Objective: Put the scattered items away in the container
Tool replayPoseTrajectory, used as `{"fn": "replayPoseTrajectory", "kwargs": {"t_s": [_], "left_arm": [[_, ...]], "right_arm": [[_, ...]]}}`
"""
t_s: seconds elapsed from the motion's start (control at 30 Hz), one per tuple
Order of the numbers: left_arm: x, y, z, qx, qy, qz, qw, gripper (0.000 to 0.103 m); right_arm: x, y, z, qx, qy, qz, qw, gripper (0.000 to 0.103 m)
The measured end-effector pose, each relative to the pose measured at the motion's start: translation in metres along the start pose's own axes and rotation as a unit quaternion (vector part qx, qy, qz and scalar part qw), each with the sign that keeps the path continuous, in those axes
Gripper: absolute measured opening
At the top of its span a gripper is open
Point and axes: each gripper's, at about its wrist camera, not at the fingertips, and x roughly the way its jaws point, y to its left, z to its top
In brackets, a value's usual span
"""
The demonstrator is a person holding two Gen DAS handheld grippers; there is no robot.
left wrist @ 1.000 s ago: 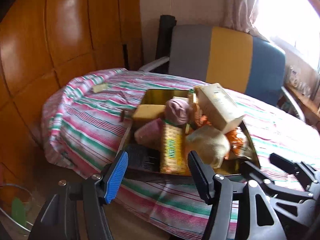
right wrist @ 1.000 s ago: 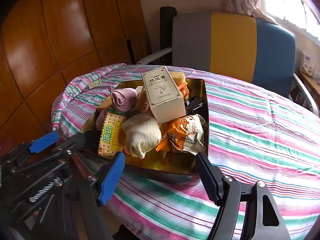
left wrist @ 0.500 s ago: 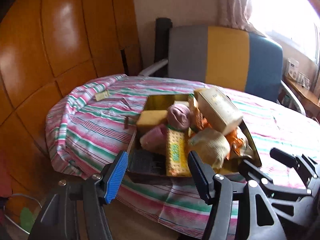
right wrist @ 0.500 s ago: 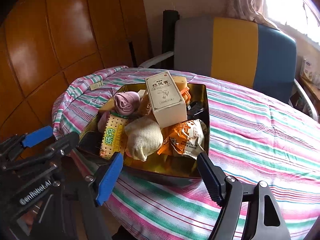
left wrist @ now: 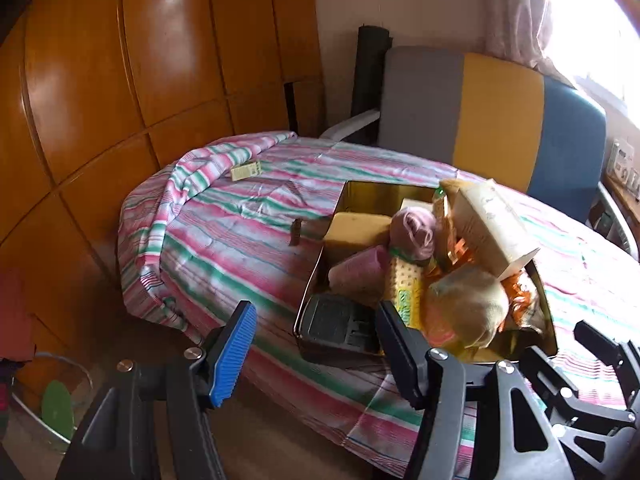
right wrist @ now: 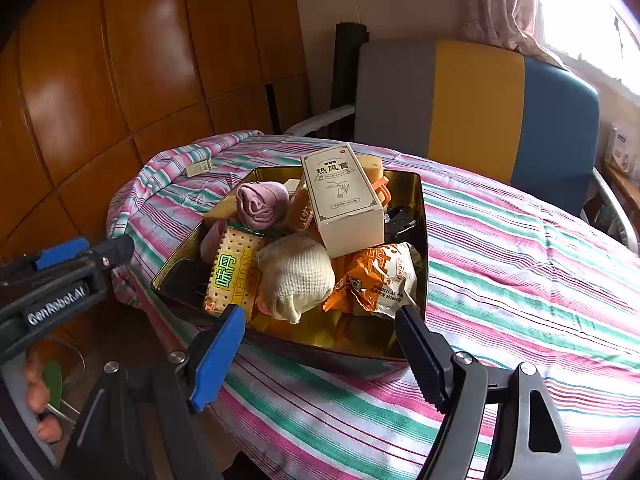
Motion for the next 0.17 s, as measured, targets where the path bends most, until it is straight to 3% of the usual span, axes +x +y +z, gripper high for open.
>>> {"fn": "replayPoseTrajectory", "kwargs": {"t_s": [0.17], "left_arm": [[0.0012, -0.0009, -0.0048, -0.002, -0.015, 0.001, 0.9999, 0.055]], "right_arm": [[0.0030, 0.0018, -0.0006, -0.004, 0.003, -0.003, 1.000, 0.079]]}}
